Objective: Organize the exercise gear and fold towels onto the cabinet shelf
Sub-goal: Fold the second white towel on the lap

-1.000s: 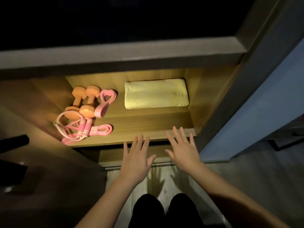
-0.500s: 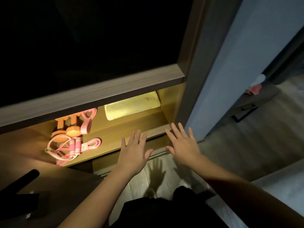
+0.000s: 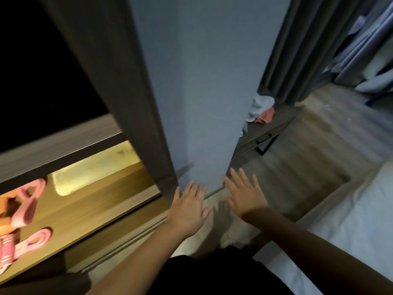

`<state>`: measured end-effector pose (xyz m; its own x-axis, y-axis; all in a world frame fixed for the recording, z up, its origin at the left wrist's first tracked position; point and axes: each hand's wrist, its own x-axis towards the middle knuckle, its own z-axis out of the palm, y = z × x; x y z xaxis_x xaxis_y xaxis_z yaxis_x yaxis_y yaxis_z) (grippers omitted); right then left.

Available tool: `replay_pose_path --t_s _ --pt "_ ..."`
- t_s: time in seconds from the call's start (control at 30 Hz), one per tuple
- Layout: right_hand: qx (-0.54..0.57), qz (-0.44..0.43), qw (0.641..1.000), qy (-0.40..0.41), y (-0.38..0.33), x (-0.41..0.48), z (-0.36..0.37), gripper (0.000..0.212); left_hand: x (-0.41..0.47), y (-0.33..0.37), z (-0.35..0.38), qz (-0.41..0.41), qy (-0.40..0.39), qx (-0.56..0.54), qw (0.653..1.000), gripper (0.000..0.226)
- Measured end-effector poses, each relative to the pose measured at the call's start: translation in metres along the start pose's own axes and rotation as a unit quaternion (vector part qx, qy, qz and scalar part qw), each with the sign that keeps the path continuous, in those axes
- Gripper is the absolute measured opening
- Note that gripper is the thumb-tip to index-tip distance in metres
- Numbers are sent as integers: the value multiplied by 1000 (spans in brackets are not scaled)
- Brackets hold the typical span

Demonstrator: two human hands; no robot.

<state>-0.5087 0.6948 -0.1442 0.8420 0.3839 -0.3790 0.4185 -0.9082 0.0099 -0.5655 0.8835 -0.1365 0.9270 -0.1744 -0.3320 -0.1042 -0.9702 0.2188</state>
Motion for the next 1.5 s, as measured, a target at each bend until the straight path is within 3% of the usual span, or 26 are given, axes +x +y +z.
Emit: replay_pose_path --t_s 0.33,0.7,0.87,1.03,1.27,1.37,1.5 --pt "36 51 998 21 179 10 -15 65 125 122 -22 32 -20 -19 999 65" --pt "84 85 993 -7 311 102 -27 68 288 162 -35 61 -22 -17 998 67" --pt "85 51 995 -27 363 167 -53 68 358 177 -60 41 -29 -27 998 69" --pt "75 -2 997 -28 392 234 -78 70 409 176 -88 -13 -26 -31 999 67" --pt "3 -135 991 -24 419 343 -95 68 474 178 -80 -152 7 -102 983 66" --pt "-16 -195 979 -47 430 387 -102 70 501 182 -71 -224 22 -143 964 63" --pt "-56 -251 963 -86 437 442 -111 76 533 183 -69 -339 81 -230 909 67"
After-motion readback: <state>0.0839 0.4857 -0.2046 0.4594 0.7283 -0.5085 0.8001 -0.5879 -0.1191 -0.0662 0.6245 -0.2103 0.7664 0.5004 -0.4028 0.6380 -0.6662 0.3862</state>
